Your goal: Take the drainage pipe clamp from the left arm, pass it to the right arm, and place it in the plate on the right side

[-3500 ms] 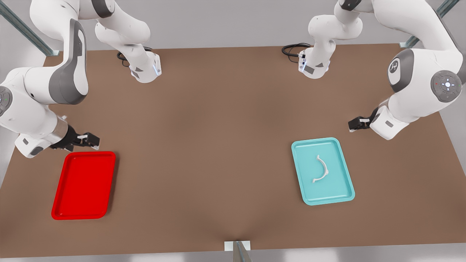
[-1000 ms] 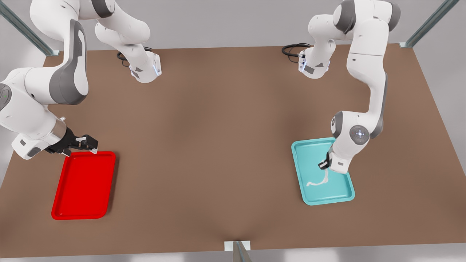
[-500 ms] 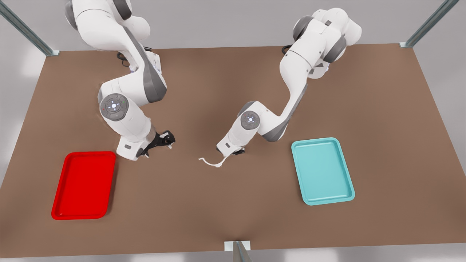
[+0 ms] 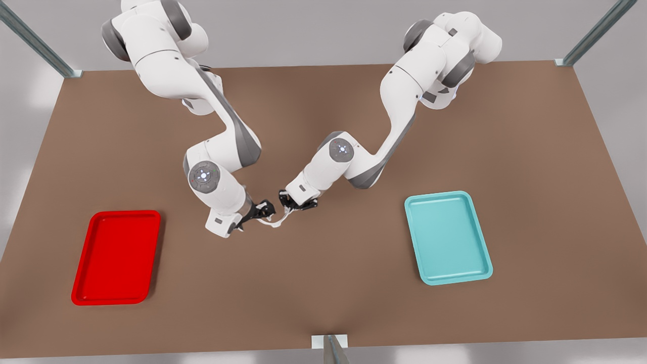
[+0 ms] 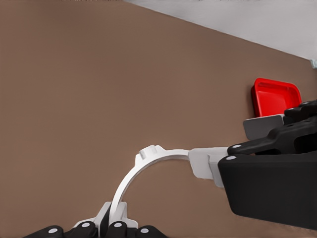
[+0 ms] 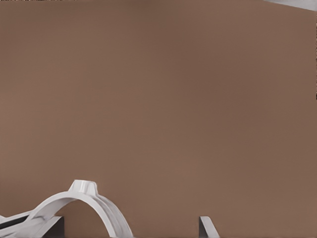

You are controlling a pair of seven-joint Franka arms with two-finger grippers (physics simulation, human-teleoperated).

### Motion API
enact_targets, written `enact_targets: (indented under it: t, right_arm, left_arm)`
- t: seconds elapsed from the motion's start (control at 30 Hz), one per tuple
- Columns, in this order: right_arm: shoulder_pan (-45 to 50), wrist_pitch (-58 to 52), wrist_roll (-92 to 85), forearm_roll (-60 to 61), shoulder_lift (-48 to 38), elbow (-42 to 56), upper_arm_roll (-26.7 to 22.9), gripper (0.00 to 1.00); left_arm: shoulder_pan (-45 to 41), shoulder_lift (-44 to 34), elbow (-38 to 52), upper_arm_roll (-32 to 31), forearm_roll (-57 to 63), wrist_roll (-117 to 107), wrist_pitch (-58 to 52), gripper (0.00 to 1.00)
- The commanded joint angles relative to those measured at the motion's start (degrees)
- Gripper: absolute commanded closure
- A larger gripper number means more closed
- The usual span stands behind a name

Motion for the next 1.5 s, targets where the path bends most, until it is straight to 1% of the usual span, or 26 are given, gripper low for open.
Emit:
enact_targets:
  t: [0.0, 0.03, 0.07, 0.33, 0.37, 0.4, 0.43, 0.5, 0.63, 0.67, 0.7, 0.9, 1.0, 1.1, 1.17, 1.27, 1.3, 1.33, 1.4, 1.43, 1.47]
  right_arm:
    - [-2.5, 3.5, -3.0, 0.2, -0.5, -1.6, 2.6, 0.00]
    - [-7.6, 4.0, -2.9, 0.2, -1.1, -3.8, 8.1, 0.00]
    - [-9.1, 4.0, -3.0, 0.1, -0.9, -4.3, 9.7, 0.00]
    - [-9.0, 5.5, -3.1, -0.1, -0.4, -7.9, 10.3, 0.00]
    - [-8.8, 6.3, -3.0, -0.1, -0.4, -8.0, 10.3, 0.27]
    - [-8.8, 6.7, -3.1, -0.3, -0.4, -8.0, 10.3, 0.56]
    - [-8.8, 6.8, -3.1, -0.3, -0.4, -7.9, 10.3, 0.72]
    - [-8.8, 7.5, -2.9, -0.3, -0.4, -7.8, 10.3, 0.79]
    - [-8.9, 8.4, -2.6, -0.3, -0.4, -7.3, 10.3, 0.79]
    - [-8.9, 8.4, -2.6, -0.3, -0.4, -7.3, 10.3, 0.79]
    - [-8.9, 8.4, -2.6, -0.3, -0.4, -7.3, 10.3, 0.79]
    - [-9.2, 9.1, -2.7, -0.1, -0.5, -7.3, 10.3, 0.79]
    - [-9.3, 9.1, -2.1, 0.1, -0.7, -6.8, 10.3, 0.79]
    - [-12.8, 7.2, -3.0, -0.3, -3.3, -8.1, 10.3, 0.79]
    - [-16.6, 6.0, -3.1, -1.7, -6.6, -11.7, 10.3, 0.79]
    - [-24.9, 6.7, -7.9, -2.2, -11.2, -19.3, 10.3, 0.79]
    - [-27.8, 8.0, -9.1, -2.2, -11.9, -21.4, 10.3, 0.79]
    - [-31.0, 9.8, -11.0, -3.5, -12.0, -23.2, 10.3, 0.79]
    - [-36.0, 10.2, -15.9, -5.3, -10.2, -23.2, 10.3, 0.79]
    - [-38.7, 11.6, -17.9, -6.6, -8.5, -23.1, 10.3, 0.79]
    - [-41.3, 13.5, -20.8, -7.0, -6.3, -22.8, 10.3, 0.79]
  left_arm:
    - [-0.1, -0.1, 0.0, 0.0, -0.2, -0.6, 0.9, 0.79]
    - [-0.1, -0.1, 0.0, 0.0, -0.2, -0.6, 0.9, 0.79]
    - [-0.1, -0.1, 0.0, 0.0, -0.2, -0.6, 0.9, 0.79]
    - [-0.1, -0.3, -0.1, 0.1, -0.3, -0.7, 0.7, 0.79]
    - [-0.1, -0.3, -0.1, 0.1, -0.3, -0.6, 0.7, 0.79]
    - [-0.1, -0.3, -0.1, 0.0, -0.3, -0.7, 0.7, 0.79]
    - [-0.1, -0.3, -0.1, 0.0, -0.3, -0.7, 0.7, 0.79]
    - [-0.1, -0.3, -0.1, 0.1, -0.2, -0.7, 0.7, 0.79]
    - [-0.1, -0.4, -0.1, 0.1, -0.3, -0.6, 0.6, 0.79]
    - [0.0, -0.4, -0.1, 0.0, -0.7, -0.7, 0.7, 0.76]
    - [0.0, -0.4, -0.1, 0.0, -0.6, -0.7, 0.7, 0.00]
    - [0.2, -2.0, -0.1, -0.2, -0.7, -0.8, -4.0, 0.00]
    - [1.3, -5.5, 0.0, -0.4, -2.5, -0.7, -10.8, 0.00]
    - [5.6, -8.5, 0.0, -0.7, -2.6, 4.6, -19.6, 0.00]
    - [16.4, -10.4, 0.0, -6.6, -2.5, 14.8, -30.0, 0.00]
    - [27.7, -13.3, 0.0, -6.2, -1.9, 27.3, -47.5, 0.00]
    - [31.4, -13.9, 0.0, -5.9, 1.7, 27.5, -50.9, 0.00]
    - [33.9, -14.6, 0.0, -6.0, 8.4, 28.8, -51.9, 0.00]
    - [40.7, -14.9, 0.0, -6.2, 8.8, 32.4, -51.4, 0.00]
    - [43.2, -16.6, 0.0, -6.0, 8.7, 34.6, -51.1, 0.00]
    - [44.6, -19.9, 0.0, -5.2, 8.7, 34.5, -51.8, 0.00]
